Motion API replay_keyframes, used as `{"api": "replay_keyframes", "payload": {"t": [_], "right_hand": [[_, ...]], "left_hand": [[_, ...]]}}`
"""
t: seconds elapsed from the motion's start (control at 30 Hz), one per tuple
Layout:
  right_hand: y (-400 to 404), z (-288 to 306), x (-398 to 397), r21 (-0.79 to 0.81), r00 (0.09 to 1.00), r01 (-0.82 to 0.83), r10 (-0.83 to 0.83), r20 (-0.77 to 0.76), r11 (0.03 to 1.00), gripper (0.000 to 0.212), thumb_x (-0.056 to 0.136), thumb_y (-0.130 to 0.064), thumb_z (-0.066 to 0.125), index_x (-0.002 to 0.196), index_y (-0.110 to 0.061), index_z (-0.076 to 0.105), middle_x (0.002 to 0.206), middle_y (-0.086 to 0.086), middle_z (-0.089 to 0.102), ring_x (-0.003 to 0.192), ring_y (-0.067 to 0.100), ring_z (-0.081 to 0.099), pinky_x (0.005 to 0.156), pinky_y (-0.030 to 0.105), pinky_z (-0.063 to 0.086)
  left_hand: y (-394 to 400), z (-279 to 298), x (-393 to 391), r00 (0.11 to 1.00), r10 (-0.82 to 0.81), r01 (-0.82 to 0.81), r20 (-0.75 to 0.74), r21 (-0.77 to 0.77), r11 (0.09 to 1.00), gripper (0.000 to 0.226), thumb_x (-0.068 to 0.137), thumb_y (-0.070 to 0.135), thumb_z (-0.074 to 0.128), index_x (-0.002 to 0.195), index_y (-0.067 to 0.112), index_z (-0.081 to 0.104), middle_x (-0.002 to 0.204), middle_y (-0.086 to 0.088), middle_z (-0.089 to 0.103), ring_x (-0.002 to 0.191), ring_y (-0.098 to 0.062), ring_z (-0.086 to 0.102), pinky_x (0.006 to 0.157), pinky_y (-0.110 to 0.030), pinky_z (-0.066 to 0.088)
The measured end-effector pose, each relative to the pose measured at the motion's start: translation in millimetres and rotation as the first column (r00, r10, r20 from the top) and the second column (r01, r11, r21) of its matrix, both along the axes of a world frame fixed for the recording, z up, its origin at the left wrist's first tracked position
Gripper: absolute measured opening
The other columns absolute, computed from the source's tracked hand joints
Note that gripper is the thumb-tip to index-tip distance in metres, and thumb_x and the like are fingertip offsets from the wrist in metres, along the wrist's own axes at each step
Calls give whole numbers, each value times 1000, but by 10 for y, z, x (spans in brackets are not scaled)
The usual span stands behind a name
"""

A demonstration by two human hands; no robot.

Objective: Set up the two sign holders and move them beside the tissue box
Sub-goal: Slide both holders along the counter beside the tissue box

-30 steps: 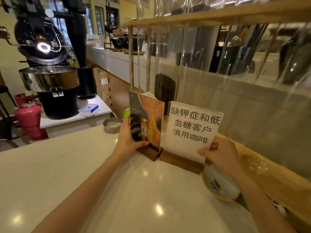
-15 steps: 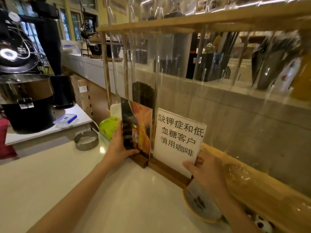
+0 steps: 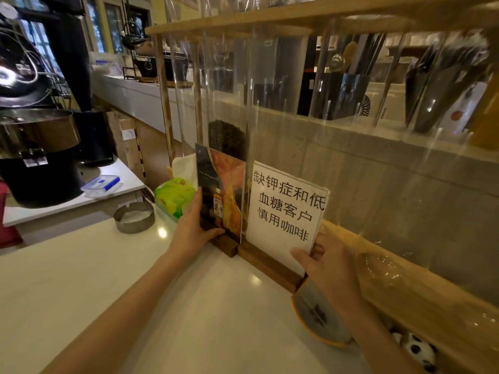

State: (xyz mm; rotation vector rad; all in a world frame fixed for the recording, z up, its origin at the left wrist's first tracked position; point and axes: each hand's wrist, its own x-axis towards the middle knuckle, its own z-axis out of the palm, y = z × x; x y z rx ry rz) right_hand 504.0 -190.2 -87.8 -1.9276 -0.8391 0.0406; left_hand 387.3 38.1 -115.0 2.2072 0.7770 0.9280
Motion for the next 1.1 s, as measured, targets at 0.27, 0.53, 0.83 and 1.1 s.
{"api": "replay_keyframes", "payload": {"t": [0.27,0.53,0.83,1.1], "right_hand": [[11,-34,-17,5,1000,10,-10,24,1000,34,78,-13,68,111,-9,62,122,9,64,107,25,63,71,21,56],[30,-54,-11,3,999,14,-14,39,1000,34,79,-15,67,111,-9,62,123,9,64,108,26,62,73,24,58],[-22,182,-19,-94,998,-58,55,-34,994,48,76,-14,70,121,-12,53,127,7,61,111,24,60,80,28,54],[20,816,13,41,973,-229,230,-13,972,36,78,-17,68,107,-27,48,101,-9,60,86,3,61,62,15,51]], "left_hand": [[-52,14,69,998,46,-45,-50,25,999,94,72,16,74,144,22,14,145,-10,39,132,-29,38,110,-49,34],[-49,-10,130,989,78,-76,-124,22,997,95,72,21,73,143,30,10,147,-9,37,120,-40,47,103,-57,39],[-172,17,126,989,107,-105,-106,22,994,87,78,19,68,145,23,12,149,-10,32,136,-31,27,113,-53,25],[-409,148,-25,988,79,-78,-130,14,997,76,83,31,61,143,33,14,134,-12,46,119,-31,48,104,-47,41]]}}
